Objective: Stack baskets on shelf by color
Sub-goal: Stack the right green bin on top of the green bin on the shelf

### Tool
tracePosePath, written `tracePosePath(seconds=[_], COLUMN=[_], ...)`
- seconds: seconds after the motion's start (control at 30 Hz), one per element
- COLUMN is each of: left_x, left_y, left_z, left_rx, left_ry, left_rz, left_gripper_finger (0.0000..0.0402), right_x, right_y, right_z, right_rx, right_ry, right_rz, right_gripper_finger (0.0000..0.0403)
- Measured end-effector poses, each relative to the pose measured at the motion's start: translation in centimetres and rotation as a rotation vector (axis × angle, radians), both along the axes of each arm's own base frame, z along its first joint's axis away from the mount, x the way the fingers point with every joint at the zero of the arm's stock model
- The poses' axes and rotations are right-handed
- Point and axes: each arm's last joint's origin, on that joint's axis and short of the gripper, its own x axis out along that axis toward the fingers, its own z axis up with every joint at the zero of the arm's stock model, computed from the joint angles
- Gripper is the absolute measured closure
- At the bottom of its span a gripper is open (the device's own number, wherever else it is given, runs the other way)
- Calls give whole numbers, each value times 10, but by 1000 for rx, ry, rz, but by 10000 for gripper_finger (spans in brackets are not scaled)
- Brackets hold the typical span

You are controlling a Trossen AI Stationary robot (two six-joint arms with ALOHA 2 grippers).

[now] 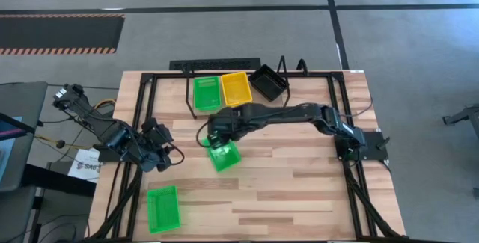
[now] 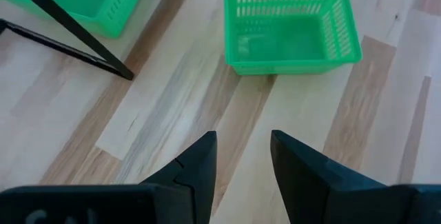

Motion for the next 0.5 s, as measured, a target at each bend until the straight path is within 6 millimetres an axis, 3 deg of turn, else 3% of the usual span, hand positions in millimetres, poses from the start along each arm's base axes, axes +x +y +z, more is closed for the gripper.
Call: tracePosePath(seconds=[0.1,0.3,0.5], left_x=[0,3,12], left_y=[0,1,-5], left_z=[0,0,-21], left_rx=[-7,-36,-95], left_ry=[-14,-102,-173], left_rz=[29,183,332], left_gripper_finger=[276,276,276], right_x=[-19,-82,-133], right_y=[0,15,42], right_z=[25,76,131], right_rx=[-19,-72,-197], right_ry=[41,132,-40], right_rz=[22,-18,9], right_gripper_finger=[204,215,215])
